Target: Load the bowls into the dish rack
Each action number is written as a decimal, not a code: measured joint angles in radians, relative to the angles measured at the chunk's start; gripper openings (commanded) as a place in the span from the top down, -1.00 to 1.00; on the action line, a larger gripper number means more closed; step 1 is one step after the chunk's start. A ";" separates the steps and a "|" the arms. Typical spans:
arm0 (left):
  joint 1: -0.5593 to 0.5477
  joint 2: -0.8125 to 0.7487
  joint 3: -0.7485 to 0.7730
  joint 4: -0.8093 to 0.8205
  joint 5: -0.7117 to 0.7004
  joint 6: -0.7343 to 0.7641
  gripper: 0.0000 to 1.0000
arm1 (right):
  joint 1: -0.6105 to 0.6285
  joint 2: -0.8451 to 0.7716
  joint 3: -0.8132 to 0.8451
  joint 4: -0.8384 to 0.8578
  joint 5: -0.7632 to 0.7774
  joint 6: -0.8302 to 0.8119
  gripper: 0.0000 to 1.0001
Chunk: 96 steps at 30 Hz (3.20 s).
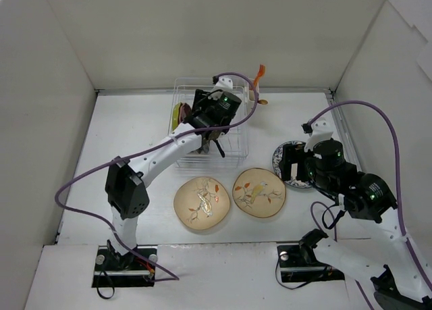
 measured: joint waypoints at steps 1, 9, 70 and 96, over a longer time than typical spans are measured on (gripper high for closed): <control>-0.002 -0.014 0.001 -0.003 0.010 0.000 -0.39 | 0.000 -0.001 0.000 0.000 0.000 0.000 -0.60; -0.003 -0.175 -0.009 -0.016 0.177 -0.070 -0.58 | 0.000 -0.008 0.000 0.000 -0.002 0.000 -0.60; 0.085 -1.302 -1.771 0.457 0.850 -1.003 1.00 | -0.011 0.085 -0.132 0.148 -0.260 -0.010 -0.56; 0.085 -1.235 -0.961 -0.340 0.691 -0.747 1.00 | -0.010 0.095 -0.100 0.148 -0.293 -0.045 -0.56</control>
